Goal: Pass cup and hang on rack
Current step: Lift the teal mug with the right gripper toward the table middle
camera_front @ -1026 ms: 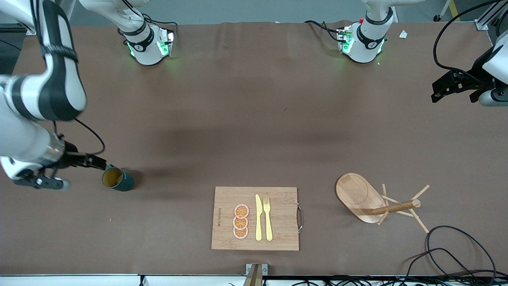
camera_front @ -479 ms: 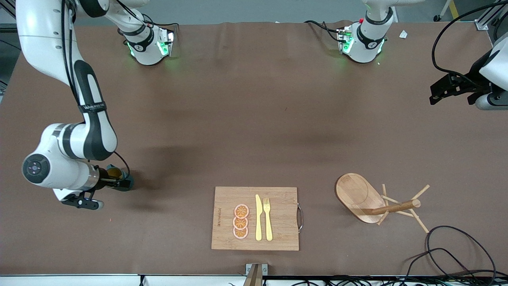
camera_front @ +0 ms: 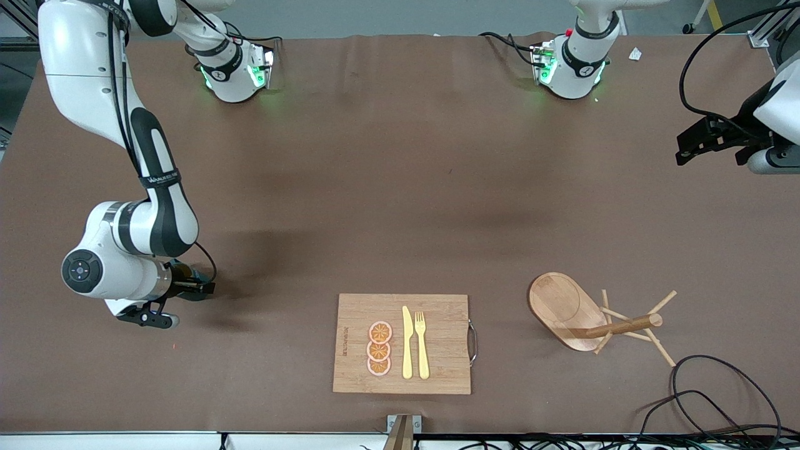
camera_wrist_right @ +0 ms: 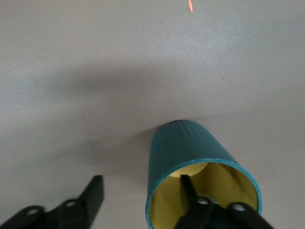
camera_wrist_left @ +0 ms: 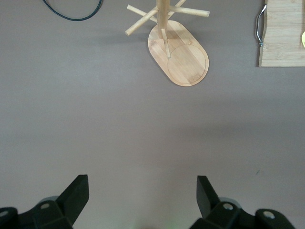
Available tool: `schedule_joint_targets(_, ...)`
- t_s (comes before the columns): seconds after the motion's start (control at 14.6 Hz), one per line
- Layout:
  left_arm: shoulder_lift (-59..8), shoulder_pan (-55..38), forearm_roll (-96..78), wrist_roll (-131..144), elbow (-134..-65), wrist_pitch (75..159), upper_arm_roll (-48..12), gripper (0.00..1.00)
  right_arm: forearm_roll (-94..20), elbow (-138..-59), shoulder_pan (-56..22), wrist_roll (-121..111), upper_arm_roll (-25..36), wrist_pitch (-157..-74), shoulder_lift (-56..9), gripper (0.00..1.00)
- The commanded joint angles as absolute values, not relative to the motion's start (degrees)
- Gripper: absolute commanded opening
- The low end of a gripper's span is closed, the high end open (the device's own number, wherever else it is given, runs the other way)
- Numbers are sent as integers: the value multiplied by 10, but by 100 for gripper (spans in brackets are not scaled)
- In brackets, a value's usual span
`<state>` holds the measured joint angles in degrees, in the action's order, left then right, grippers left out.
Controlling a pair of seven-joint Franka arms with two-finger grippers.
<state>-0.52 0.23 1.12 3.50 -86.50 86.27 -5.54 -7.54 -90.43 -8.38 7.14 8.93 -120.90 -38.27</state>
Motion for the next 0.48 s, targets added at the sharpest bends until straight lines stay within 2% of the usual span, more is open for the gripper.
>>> schedule_joint_targets(0.0, -3, 4, 11, 25, -866, 865, -55, 100, -82, -915, -83, 62, 89, -1216, -374, 23)
schedule_joint_targets(0.14, -4, 6, 11, 25, -867, 865, -55, 100, -82, -914, -81, 59, 89, -1216, -374, 16)
schedule_joint_targets(0.41, -3, 7, 11, 25, -870, 865, -55, 100, -81, -911, -76, 33, 90, -1215, -374, 8)
